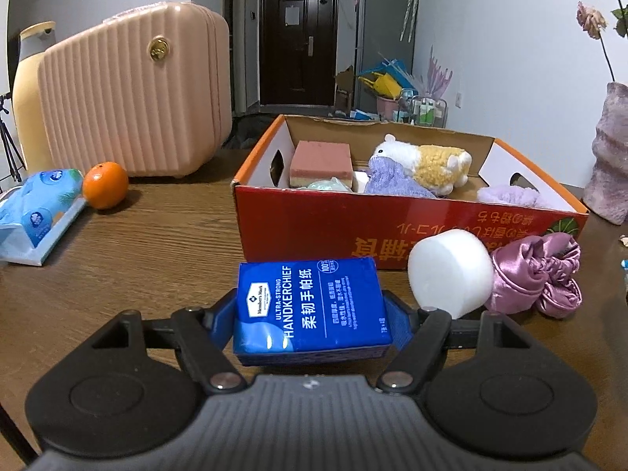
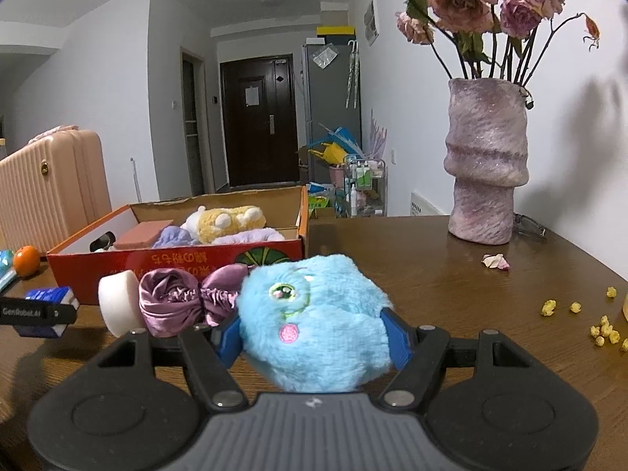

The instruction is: Organize soft objects

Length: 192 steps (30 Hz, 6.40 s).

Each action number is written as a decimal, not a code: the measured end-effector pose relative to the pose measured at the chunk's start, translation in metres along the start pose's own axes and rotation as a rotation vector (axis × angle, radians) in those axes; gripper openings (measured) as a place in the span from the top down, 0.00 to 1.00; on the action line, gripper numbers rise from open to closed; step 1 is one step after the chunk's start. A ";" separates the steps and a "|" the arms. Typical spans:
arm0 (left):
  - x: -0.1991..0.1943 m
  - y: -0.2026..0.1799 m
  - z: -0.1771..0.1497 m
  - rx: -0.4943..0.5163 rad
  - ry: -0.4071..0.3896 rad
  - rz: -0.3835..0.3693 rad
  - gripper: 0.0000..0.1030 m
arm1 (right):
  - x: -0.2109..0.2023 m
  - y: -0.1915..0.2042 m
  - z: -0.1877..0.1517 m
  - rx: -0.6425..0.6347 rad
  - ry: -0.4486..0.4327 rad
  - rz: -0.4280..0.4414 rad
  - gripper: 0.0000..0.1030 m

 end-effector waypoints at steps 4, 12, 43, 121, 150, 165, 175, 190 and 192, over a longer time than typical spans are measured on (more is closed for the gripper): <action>-0.013 0.004 -0.004 0.000 -0.027 0.004 0.27 | -0.008 0.006 -0.002 -0.005 -0.018 -0.007 0.32; -0.035 0.012 -0.011 -0.002 -0.063 0.015 0.27 | -0.024 0.023 -0.006 -0.016 -0.043 0.004 0.32; -0.079 0.029 -0.019 -0.029 -0.149 0.015 0.27 | -0.062 0.062 -0.017 -0.023 -0.100 0.030 0.32; 0.042 -0.019 0.091 -0.059 -0.280 -0.057 0.27 | 0.094 0.090 0.065 -0.025 -0.219 0.067 0.32; 0.054 -0.007 0.087 -0.098 -0.232 -0.010 0.00 | 0.112 0.071 0.066 0.017 -0.144 0.013 0.00; 0.010 -0.008 0.051 -0.094 -0.198 -0.029 0.00 | 0.060 0.053 0.044 -0.007 -0.149 -0.004 0.00; -0.009 -0.024 0.026 -0.072 -0.150 -0.044 0.00 | 0.030 0.039 0.029 -0.016 -0.137 -0.014 0.00; 0.005 -0.060 0.008 -0.054 -0.060 -0.012 0.00 | 0.018 0.012 0.023 -0.024 -0.112 -0.020 0.00; 0.011 -0.059 0.010 -0.077 -0.040 -0.020 0.00 | 0.019 0.009 0.022 -0.029 -0.108 -0.022 0.00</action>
Point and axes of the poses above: each gripper's, at about its wrist camera, not at the fingertips, and x roughly the way its jaws point, y to its left, z to its top, the point moved 1 cm from there along x, roughly the way its jaws point, and after that the axes turned 3 degrees about -x, right-handed, at the moved point
